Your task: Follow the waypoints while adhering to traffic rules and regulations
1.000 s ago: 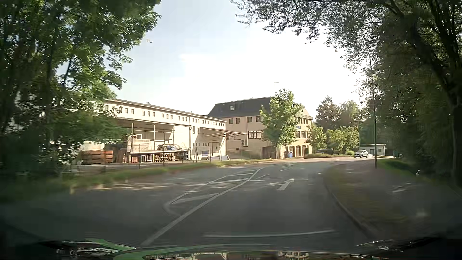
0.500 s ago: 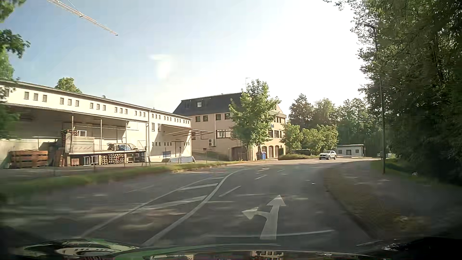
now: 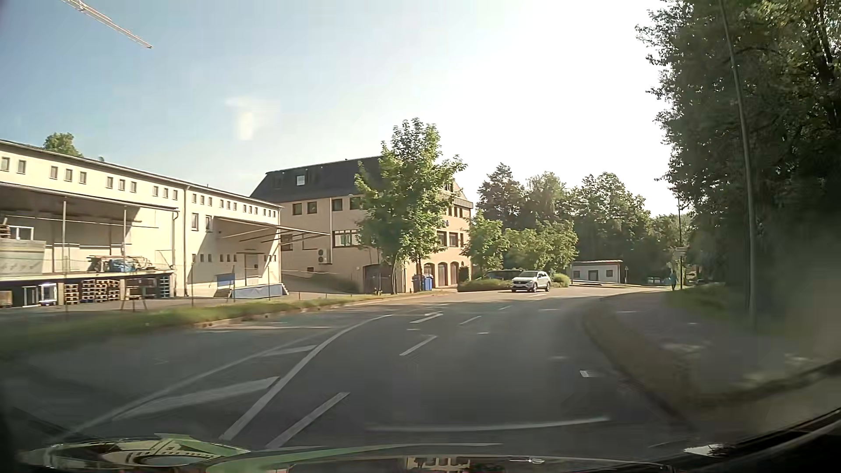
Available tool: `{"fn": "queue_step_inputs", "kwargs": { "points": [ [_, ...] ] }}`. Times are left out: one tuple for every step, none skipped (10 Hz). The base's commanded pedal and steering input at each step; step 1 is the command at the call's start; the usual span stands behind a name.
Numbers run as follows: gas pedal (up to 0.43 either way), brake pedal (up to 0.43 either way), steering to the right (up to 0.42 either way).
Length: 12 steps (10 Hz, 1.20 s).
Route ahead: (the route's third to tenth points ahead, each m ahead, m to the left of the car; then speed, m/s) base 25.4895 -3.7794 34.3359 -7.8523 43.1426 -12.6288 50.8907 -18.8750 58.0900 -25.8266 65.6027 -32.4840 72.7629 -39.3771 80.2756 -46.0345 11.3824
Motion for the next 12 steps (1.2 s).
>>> {"fn": "queue_step_inputs", "kwargs": {
  "points": [
    [0.047, 0.000, 0.077],
    [0.047, 0.000, 0.076],
    [0.059, 0.000, 0.074],
    [0.059, 0.000, 0.074],
    [0.059, 0.000, 0.074],
    [0.059, 0.000, 0.074],
    [0.059, 0.000, 0.074],
    [0.059, 0.000, 0.074],
    [0.059, 0.000, 0.074],
    [0.059, 0.000, 0.074],
    [0.059, 0.000, 0.071],
    [0.059, 0.000, 0.068]
  ]
}}
